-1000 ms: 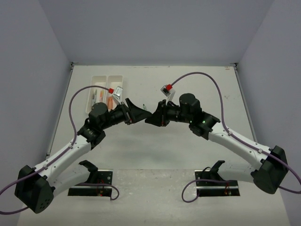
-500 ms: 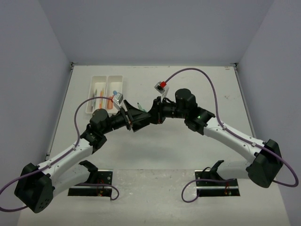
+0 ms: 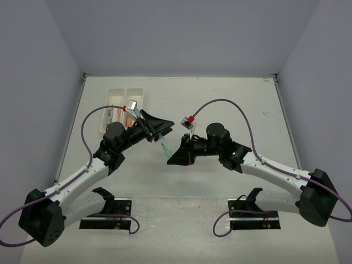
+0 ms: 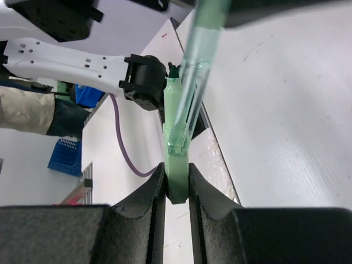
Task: Sort the stationery into containers
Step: Close the pen cap on the pen.
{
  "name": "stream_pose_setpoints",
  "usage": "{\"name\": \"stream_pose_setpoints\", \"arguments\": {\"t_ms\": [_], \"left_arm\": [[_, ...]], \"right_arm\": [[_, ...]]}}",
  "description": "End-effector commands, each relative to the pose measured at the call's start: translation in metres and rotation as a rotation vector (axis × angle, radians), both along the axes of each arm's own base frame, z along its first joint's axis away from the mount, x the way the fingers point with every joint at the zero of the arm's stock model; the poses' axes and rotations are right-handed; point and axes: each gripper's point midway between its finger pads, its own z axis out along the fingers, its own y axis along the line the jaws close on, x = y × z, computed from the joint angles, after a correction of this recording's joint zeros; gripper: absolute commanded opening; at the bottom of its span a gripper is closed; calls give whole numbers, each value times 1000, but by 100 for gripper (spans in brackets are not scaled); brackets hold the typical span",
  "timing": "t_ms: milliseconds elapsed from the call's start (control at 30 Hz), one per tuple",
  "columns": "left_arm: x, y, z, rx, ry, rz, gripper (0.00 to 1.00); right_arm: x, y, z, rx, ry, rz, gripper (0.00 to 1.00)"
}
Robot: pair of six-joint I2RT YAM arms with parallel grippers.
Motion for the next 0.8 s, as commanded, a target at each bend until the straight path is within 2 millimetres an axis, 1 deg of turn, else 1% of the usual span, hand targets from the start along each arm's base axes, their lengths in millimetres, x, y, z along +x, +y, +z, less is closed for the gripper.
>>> {"name": "stream_pose_setpoints", "arguments": {"t_ms": [0,33,100,167,233,367,433,500,600,767], "left_arm": [[8,8,41,8,-184,68,68],[7,7,44,7,-197,62,67],[4,7,47,5,-221,49,57],[-2,5,47,3,-232,20,47],[-5,4,45,-2,-241,6,43],[-11,4,36,-3,-239,-21,34],[-13,3,31,1,-242,-29,24],[-14,3,25,8,-232,-34,22],[-14,3,18,15,-230,-36,22],[-13,2,15,30,-242,-36,21]], "right_arm": [[-10,-3,10,38,15,23,0],[-10,-3,12,41,14,22,0],[-8,-3,14,40,13,11,0],[-5,-1,21,46,5,1,0],[-4,1,28,58,-2,0,0],[-2,2,43,85,-35,-3,0],[-1,2,49,96,-52,-3,0],[-1,2,55,111,-69,-2,0],[-1,1,61,124,-82,-1,0],[-1,2,63,128,-78,-3,0]]}}
